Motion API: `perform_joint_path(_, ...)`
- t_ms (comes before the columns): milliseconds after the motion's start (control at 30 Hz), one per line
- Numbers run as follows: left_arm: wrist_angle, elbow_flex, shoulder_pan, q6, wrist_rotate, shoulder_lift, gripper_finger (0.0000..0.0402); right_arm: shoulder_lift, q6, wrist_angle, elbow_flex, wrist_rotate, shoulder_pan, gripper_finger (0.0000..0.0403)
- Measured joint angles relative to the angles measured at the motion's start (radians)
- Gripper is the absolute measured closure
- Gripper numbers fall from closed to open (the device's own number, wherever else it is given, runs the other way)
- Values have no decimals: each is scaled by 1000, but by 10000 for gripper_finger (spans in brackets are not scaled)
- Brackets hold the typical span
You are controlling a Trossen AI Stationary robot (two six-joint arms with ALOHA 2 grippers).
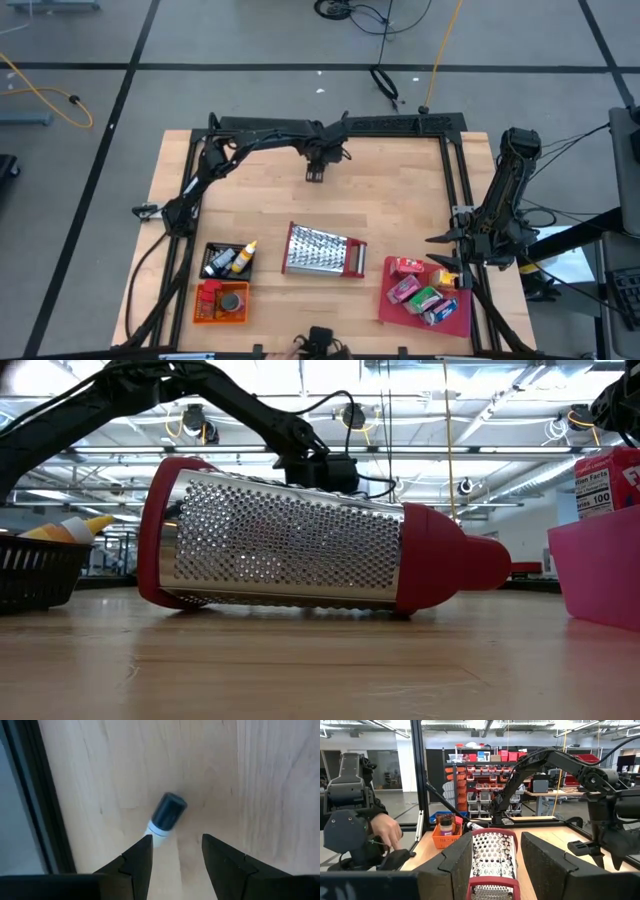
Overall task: Pick & Place Kitchen Items
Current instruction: Put the small brown food coloring bottle into the black bin
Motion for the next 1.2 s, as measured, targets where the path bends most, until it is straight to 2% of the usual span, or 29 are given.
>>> perform_joint_path(533,34,4,34,122,70,47,231,0,-4,-15,0,3,0,243)
perform_joint_path(633,30,3,37,103,95,47,253,0,-4,-15,0,4,0,243)
perform_joint_path(733,27,2,34,46,83,48,303,0,-3,-16,0,4,0,243)
perform_joint_path(833,34,2,36,11,90,48,316,0,-3,-16,0,4,0,243)
perform_joint_path(1200,0,4,0,-108,-53,37,326,0,1,-22,0,4,0,243)
